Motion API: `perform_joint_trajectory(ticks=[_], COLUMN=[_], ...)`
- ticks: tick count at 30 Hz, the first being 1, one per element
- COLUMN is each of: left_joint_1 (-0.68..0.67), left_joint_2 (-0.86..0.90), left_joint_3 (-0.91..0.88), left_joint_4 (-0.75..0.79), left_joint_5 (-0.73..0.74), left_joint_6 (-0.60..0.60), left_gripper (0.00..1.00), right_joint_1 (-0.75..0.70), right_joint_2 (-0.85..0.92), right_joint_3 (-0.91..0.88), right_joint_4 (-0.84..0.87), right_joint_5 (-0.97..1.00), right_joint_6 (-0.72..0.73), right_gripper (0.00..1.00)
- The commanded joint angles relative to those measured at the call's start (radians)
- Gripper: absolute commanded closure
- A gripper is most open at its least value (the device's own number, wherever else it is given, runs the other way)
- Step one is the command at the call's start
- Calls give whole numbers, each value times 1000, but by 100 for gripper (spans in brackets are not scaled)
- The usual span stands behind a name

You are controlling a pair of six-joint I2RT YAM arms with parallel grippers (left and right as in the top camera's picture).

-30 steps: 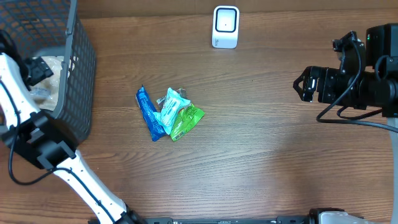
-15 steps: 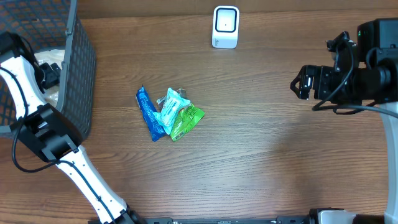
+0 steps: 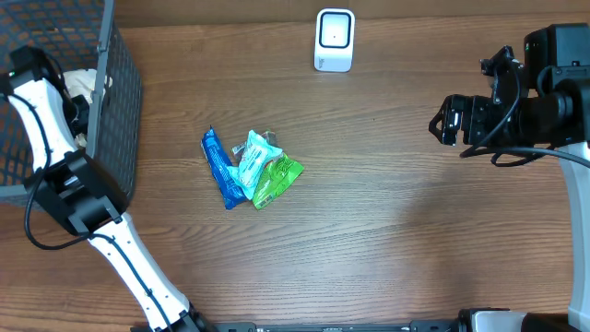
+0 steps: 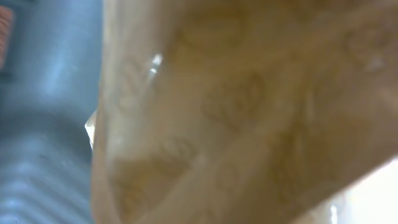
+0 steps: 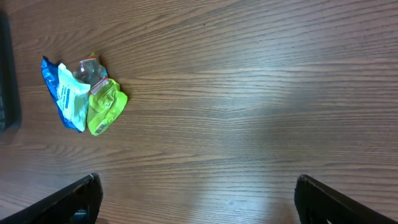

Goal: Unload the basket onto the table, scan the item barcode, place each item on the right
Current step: 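Reach the left gripper into the basket toward the beige bag, then grasp the beige bag with the left gripper and lift it out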

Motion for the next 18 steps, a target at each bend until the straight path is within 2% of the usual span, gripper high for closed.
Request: perform_joint_trajectory(ticks=[1,7,14,16,18], left_joint_1=[-29,-31,-31,-31,-31], left_joint_2=[43,33,-13,-53,-132], left_joint_3=[29,220,583,645,646], left_joint_4=[-46,-165,-343,-380,-393], left_joint_5=[32,34,79,103,124], left_joint_6=[-34,-98,-117,-119,-121], left_gripper=[96,96,96,96,96], right_joint_1=[2,2,3,3,3], right_joint_2=[-10,-10,-10,-10,-15], right_joint_3=[2,2,2,2,5], right_joint_4=[2,3,11,18,23], right_joint_5=[6,6,6,2,-5], right_joint_6=[0,0,0,0,0], right_gripper=[1,1,1,8,10])
